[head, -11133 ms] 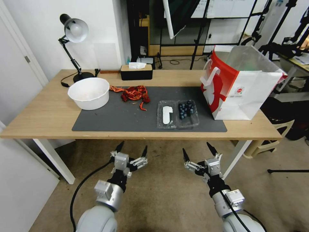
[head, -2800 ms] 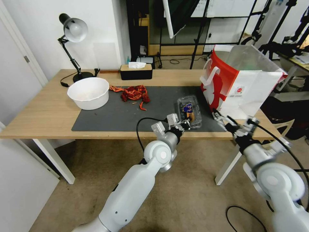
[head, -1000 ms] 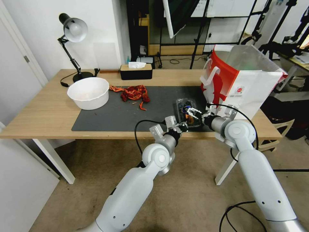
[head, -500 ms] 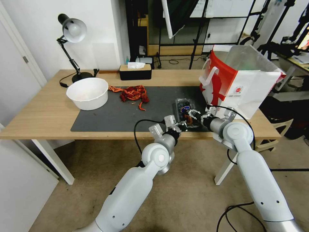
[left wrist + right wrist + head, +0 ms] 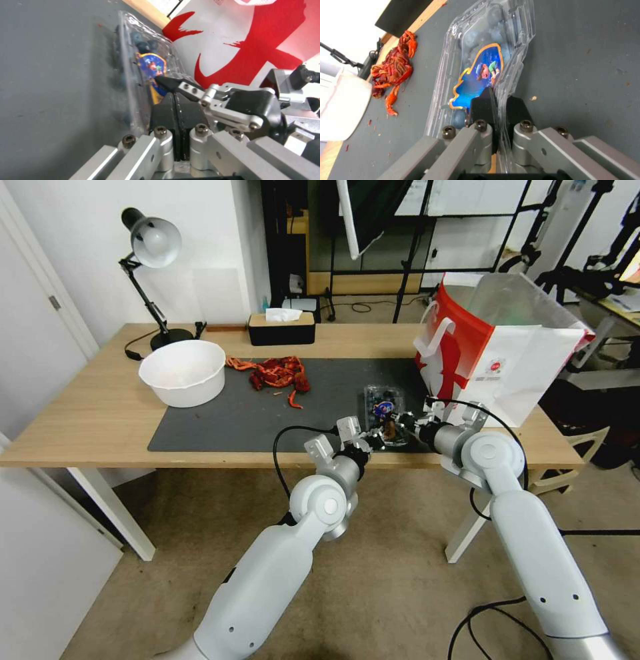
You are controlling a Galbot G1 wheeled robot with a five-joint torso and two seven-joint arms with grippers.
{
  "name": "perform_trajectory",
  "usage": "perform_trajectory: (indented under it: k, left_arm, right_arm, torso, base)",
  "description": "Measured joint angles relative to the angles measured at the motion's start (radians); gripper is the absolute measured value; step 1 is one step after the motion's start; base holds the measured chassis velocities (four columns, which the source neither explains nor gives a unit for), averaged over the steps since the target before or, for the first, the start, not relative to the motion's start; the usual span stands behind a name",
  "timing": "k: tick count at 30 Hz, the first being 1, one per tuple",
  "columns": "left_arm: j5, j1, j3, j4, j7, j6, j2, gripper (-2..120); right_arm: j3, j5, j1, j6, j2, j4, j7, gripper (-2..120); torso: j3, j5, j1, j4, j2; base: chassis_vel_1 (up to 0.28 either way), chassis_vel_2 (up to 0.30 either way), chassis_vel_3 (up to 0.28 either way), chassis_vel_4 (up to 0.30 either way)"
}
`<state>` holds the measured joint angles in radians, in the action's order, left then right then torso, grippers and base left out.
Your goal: Close the takeout container lid, then place the container into the takeout bag.
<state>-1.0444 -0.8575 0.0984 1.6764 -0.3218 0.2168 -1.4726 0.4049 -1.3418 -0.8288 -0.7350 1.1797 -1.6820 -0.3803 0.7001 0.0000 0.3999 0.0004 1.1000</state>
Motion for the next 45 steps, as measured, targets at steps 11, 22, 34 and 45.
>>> perform_trajectory:
  k: [11,22,34,45]
  left_arm:
    - [0.037,-0.069,-0.034,0.093,0.026,0.000,0.057,0]
    - [0.208,-0.263,-0.111,0.244,0.115,-0.049,0.152,1]
    - [0.379,-0.436,-0.226,0.304,0.170,-0.157,0.199,41]
    - [0.499,-0.490,-0.254,0.286,0.203,-0.233,0.236,82]
  right_arm:
    - [0.007,-0.004,-0.001,-0.001,-0.002,-0.016,0.015,0]
    - [0.010,-0.016,-0.005,0.000,-0.002,-0.053,0.054,0]
    - [0.010,-0.041,0.014,0.003,-0.010,-0.107,0.092,0]
    - [0.116,-0.079,-0.035,0.041,-0.051,-0.233,0.105,0]
  torso:
    - [0.000,-0.0002,0.000,-0.0005,0.000]
    - [0.000,-0.0001,0.000,-0.0004,0.000]
    - [0.000,-0.0002,0.000,-0.0004,0.000]
    - [0.000,0.0001,0.000,-0.0016,0.000]
  base:
    - [0.000,0.000,0.000,0.000]
    - [0.000,0.000,0.000,0.000]
    - [0.000,0.000,0.000,0.000]
    - [0.000,0.000,0.000,0.000]
